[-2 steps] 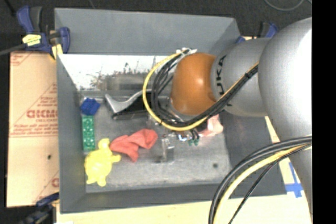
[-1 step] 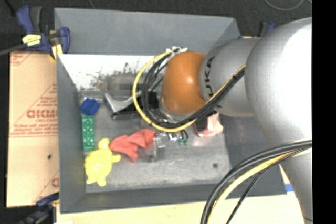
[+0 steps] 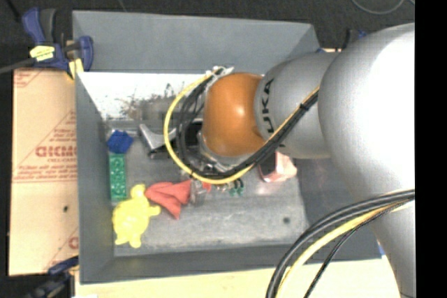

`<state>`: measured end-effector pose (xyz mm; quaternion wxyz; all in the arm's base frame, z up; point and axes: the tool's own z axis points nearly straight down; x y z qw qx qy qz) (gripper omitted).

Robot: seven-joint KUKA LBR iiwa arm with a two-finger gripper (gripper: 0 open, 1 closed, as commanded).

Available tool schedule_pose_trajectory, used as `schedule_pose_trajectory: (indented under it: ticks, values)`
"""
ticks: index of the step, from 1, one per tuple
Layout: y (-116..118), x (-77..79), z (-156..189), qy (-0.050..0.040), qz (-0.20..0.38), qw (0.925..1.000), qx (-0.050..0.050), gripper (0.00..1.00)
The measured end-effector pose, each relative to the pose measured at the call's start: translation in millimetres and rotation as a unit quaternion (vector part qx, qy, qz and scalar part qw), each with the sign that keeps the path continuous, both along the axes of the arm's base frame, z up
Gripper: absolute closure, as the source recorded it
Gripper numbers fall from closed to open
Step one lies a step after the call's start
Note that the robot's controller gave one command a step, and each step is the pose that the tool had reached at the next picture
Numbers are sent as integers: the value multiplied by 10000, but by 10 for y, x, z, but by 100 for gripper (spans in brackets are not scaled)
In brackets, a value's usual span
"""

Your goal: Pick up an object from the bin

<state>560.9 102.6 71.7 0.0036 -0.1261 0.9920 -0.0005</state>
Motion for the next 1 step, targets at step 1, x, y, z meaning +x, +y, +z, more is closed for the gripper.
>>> schedule_pose_trajectory:
  ticks: [1]
  values:
    - [-1, 0, 0, 0, 3, 10000, -1, 100]
